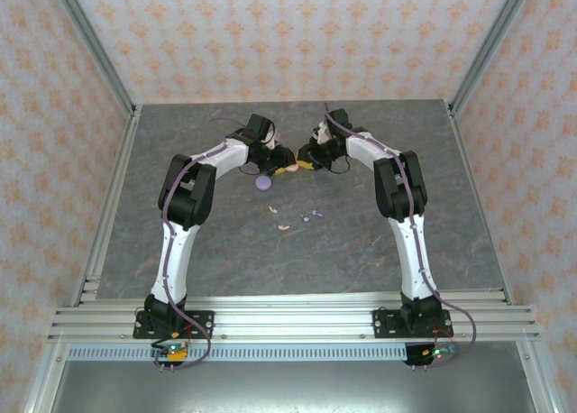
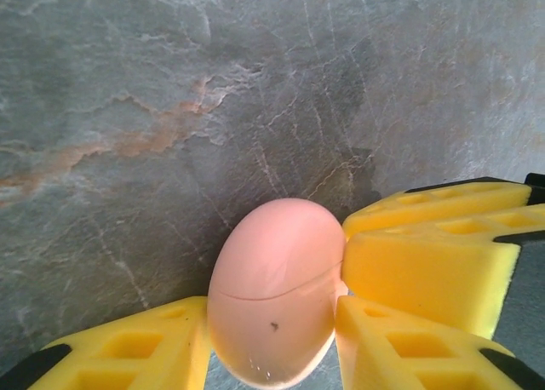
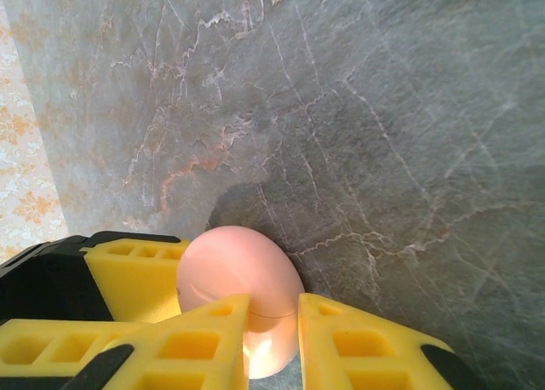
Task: Insert wireless bluetooth earbuds into charging case
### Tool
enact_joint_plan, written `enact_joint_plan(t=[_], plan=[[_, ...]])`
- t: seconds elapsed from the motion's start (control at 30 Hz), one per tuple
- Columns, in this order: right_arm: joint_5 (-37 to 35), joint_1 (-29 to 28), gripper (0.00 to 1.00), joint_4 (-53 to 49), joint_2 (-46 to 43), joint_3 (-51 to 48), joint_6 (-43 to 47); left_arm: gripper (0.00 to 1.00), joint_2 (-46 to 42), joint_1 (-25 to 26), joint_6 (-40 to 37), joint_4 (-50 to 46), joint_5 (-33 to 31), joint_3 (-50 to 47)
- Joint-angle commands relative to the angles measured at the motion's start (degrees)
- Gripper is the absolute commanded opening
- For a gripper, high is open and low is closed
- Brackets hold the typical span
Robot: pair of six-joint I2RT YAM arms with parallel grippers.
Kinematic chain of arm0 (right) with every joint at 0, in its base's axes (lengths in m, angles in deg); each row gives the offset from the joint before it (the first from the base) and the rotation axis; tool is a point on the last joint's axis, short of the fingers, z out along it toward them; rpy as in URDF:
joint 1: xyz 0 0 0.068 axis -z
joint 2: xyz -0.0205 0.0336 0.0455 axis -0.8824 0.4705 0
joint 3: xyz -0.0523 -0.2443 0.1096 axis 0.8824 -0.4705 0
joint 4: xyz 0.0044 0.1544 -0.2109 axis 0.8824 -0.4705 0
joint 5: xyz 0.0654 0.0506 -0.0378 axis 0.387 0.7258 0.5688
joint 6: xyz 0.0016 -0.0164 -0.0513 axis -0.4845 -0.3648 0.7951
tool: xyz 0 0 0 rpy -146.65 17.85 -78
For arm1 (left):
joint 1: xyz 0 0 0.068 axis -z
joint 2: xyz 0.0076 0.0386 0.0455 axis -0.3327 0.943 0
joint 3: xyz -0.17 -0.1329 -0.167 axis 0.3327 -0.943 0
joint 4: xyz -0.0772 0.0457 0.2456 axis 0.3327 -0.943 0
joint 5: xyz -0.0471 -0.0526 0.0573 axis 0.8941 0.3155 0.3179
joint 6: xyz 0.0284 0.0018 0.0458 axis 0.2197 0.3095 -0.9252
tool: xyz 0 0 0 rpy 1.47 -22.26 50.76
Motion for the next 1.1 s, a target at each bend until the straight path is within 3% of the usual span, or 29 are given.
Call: enact_joint_plan(t=[0.0,0.13,0.33,0.5,0.67,1.07], plan=[[1.5,-0.6,0.21,-2.4,-0.4,-1.4,0.7,0.41,1.6,0.3,2.5,8.1,1.2,-0.9],[2.0,-0.7,0.21,-2.4,-0.8,-2.0,0.7,0.4,1.5,0.3,4.0,10.5,1.7,-2.0],[1.9,-0.6,0.22,-2.1,-2.2,-3.1,0.9,0.27,1.1,0.3,5.0,11.8,1.6,-3.2],[0.2,-0.6,0.29,-1.6,-5.9,-4.8,0.9,0.22,-1.1,0.3,4.9,12.5,0.7,-5.8],[-1.7,0.1,0.39,0.1,-12.9,-8.8,0.7,0.21,-6.5,0.3,4.4,13.8,-0.2,-10.0],[-0.2,4.6,0.48,5.0,-35.8,-23.7,1.5,0.16,-26.2,0.4,5.7,24.2,4.0,-21.8]])
